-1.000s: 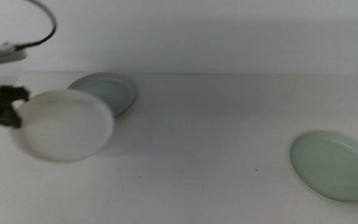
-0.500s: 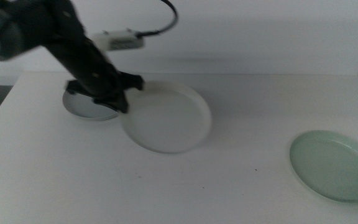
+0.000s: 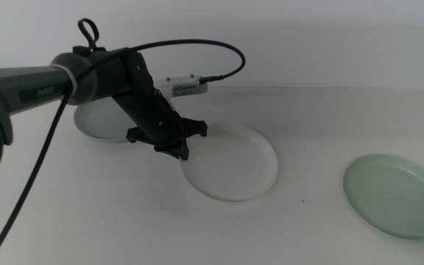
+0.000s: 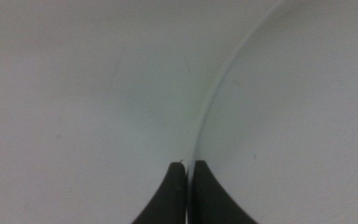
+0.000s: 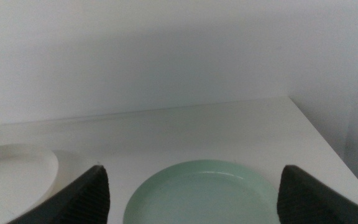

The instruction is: Stack the three bowls on top of each other.

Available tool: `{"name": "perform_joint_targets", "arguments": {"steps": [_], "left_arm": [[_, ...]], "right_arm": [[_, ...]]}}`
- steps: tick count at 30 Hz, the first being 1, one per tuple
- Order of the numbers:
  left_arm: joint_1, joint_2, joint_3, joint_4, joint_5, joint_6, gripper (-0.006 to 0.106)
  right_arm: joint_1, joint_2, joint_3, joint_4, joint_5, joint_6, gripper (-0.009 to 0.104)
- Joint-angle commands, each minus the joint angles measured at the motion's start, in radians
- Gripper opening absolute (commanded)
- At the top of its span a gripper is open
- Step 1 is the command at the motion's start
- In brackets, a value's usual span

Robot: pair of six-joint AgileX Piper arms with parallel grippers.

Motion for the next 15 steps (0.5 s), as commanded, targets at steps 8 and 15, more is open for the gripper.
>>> {"name": "perform_joint_targets", "arguments": {"steps": [8,15], "left_arm": [[-0.004,0.037,-0.008,-0.059,-0.022,0.050,-0.002],[-0.004,0.060,-0.008,-0.075,0.003,0.059,0.000]], "right_arm": [[0.001,-0.004,0.003,-0.009,-0.010,-0.002,0.093],[0.001,-0.004,0.003,-0.009,-0.010,-0.002,0.093]]}}
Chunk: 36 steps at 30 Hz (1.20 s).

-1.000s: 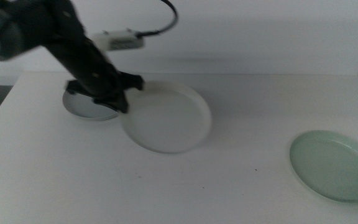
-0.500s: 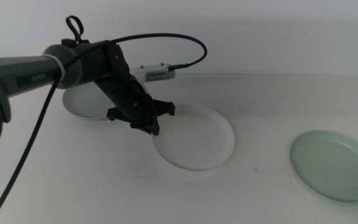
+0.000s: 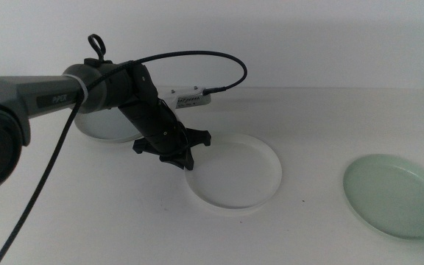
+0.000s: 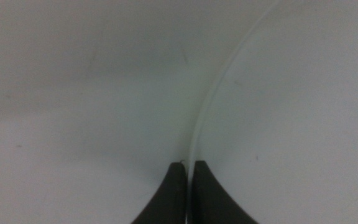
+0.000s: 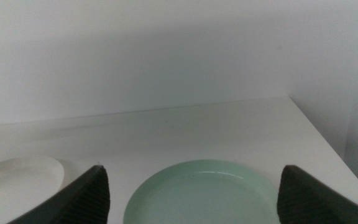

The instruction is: Stack the three bowls on top of each other.

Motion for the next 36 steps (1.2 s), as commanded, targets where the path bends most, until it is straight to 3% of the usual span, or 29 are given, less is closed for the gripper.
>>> {"name": "perform_joint_targets", "arguments": {"steps": [1,4,7,13,17,25,32,36], "left_arm": [[-0.002,-0.003,-0.006,-0.008,0.014,0.011,0.001],[0.005,-0.008,-0.006,-0.019,0.034,0.018,0.011],[0.018,-0.018,-0.016,-0.036,0.067,0.027,0.030],[0.064,-0.055,-0.101,-0.019,0.236,0.055,0.093],[0.108,-0.116,-0.145,0.014,0.302,0.038,0.094],[0.231,-0.294,-0.145,0.204,0.300,-0.066,0.094],[0.414,-0.298,-0.153,0.160,0.250,-0.073,0.094],[0.459,-0.205,-0.260,0.200,0.274,-0.035,0.094]], "right_arm": [[0.001,-0.004,0.003,-0.009,-0.010,-0.002,0.093],[0.001,-0.004,0.003,-0.009,-0.010,-0.002,0.093],[0.001,-0.004,0.003,-0.009,-0.010,-0.002,0.093],[0.001,-0.004,0.003,-0.009,-0.010,-0.002,0.093],[0.001,-0.004,0.003,-0.009,-0.010,-0.002,0.093],[0.001,-0.004,0.003,-0.009,-0.010,-0.002,0.093],[0.001,-0.004,0.003,-0.009,-0.010,-0.002,0.093],[0.001,-0.004,0.003,-0.009,-0.010,-0.002,0.093]]}}
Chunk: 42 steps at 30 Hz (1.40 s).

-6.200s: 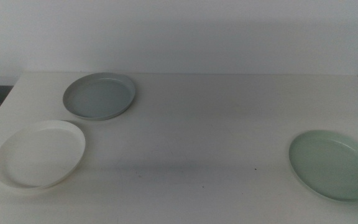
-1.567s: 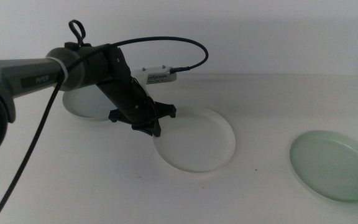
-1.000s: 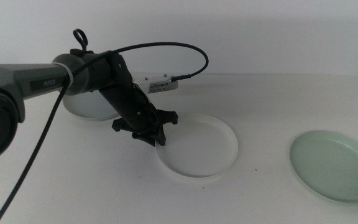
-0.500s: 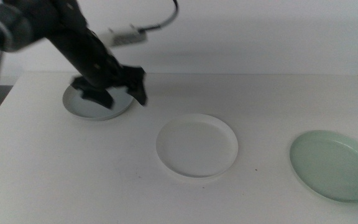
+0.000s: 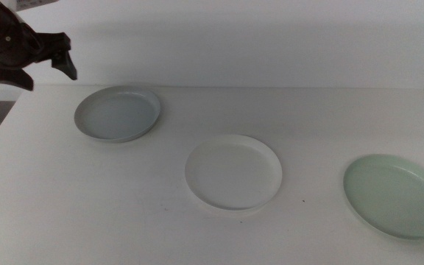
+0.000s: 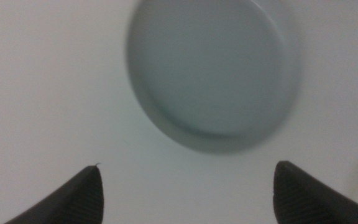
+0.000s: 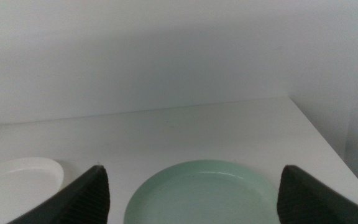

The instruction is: Stack the three bowls on top of each other.

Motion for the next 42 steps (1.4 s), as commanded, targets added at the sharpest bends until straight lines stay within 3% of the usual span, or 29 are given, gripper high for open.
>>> {"name": "perform_joint_targets", "arguments": {"steps": [1,12,19,23,30,36,42], "left_arm": [[0.015,0.058,-0.073,0.025,0.017,0.018,0.094],[0.021,0.395,-0.388,0.066,0.017,0.058,0.094],[0.019,0.481,-0.405,0.062,-0.081,0.155,0.094],[0.019,0.511,-0.405,0.018,-0.121,0.194,0.094],[0.009,0.547,-0.405,0.048,-0.155,0.209,0.092],[-0.005,0.575,-0.406,0.065,-0.155,0.209,0.076],[-0.009,0.583,-0.406,0.044,-0.151,0.206,0.039]], "right_arm": [[0.001,-0.004,0.003,-0.009,-0.010,-0.002,0.093],[0.001,-0.004,0.003,-0.009,-0.010,-0.002,0.093],[0.001,-0.004,0.003,-0.009,-0.010,-0.002,0.093],[0.001,-0.004,0.003,-0.009,-0.010,-0.002,0.093],[0.001,-0.004,0.003,-0.009,-0.010,-0.002,0.093],[0.001,-0.004,0.003,-0.009,-0.010,-0.002,0.093],[0.001,-0.004,0.003,-0.009,-0.010,-0.002,0.093]]}}
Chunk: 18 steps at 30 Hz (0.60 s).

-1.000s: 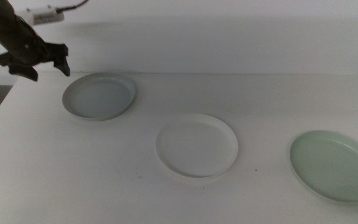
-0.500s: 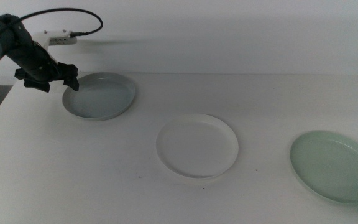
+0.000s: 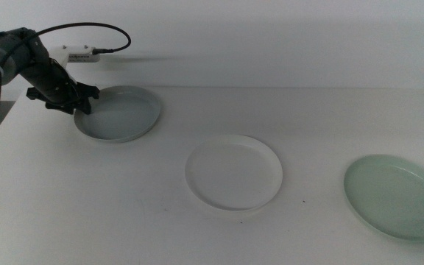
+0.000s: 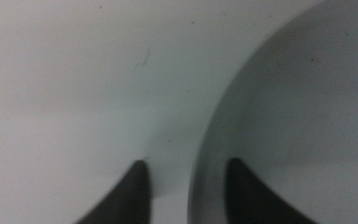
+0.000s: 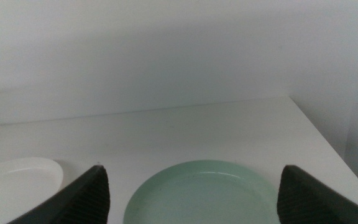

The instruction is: Stack the three bowls on top of each other.

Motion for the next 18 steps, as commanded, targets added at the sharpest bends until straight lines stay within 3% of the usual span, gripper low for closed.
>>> {"name": "perform_joint_targets", "arguments": {"steps": [1,5,13,16,18], "left_arm": [[-0.006,0.008,-0.003,-0.014,0.008,-0.005,0.032],[-0.006,-0.015,-0.017,-0.029,0.052,-0.021,-0.002],[0.000,-0.197,-0.023,-0.045,0.196,-0.028,-0.002],[-0.020,-0.276,0.054,-0.107,0.204,-0.026,-0.002],[-0.056,-0.338,0.140,-0.100,0.168,-0.035,-0.002]], "right_arm": [[0.001,-0.004,0.003,-0.009,-0.010,-0.002,0.093],[0.001,-0.004,0.003,-0.009,-0.010,-0.002,0.093],[0.001,-0.004,0.003,-0.009,-0.010,-0.002,0.093],[0.001,-0.004,0.003,-0.009,-0.010,-0.002,0.093],[0.001,-0.004,0.003,-0.009,-0.010,-0.002,0.093]]}}
